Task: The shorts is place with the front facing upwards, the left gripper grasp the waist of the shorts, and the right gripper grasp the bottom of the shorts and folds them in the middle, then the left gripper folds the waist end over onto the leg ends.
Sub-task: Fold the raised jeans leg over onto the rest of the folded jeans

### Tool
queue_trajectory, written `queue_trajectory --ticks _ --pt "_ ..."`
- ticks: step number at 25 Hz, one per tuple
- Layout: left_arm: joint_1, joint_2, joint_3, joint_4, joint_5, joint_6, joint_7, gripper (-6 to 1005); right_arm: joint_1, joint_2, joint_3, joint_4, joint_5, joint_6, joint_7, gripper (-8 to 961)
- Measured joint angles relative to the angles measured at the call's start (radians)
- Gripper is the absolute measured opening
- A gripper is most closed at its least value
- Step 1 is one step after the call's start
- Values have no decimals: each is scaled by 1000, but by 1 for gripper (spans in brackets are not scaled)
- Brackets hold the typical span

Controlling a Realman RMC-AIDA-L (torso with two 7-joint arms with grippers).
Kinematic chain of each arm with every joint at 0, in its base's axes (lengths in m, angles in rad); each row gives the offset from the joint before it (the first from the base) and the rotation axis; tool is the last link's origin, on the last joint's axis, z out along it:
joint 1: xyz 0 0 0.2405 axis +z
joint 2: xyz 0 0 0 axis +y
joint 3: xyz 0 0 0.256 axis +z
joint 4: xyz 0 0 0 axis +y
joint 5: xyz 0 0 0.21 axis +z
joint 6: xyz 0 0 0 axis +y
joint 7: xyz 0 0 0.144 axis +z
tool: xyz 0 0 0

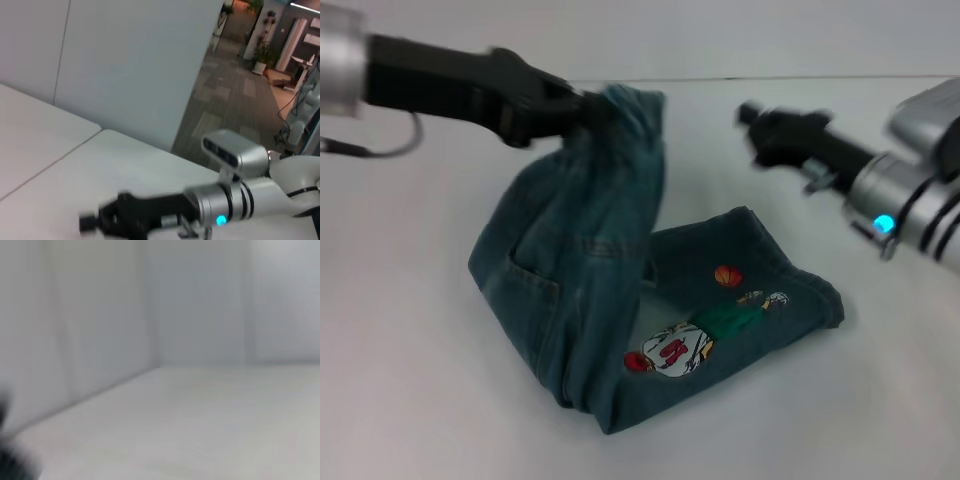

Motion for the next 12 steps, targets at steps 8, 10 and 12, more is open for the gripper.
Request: queue_trajectory --ticks 8,10,12 --pt "3 -100 180 -66 -3 -203 52 90 -32 -31 66 -28 162 -52 18 25" --pt "-2 -107 242 -104 -27 -264 54 96 -37 -35 66 -28 180 -53 20 27" --pt "-6 -108 326 -148 -66 -339 55 102 -41 -35 68 -28 189 -58 21 29"
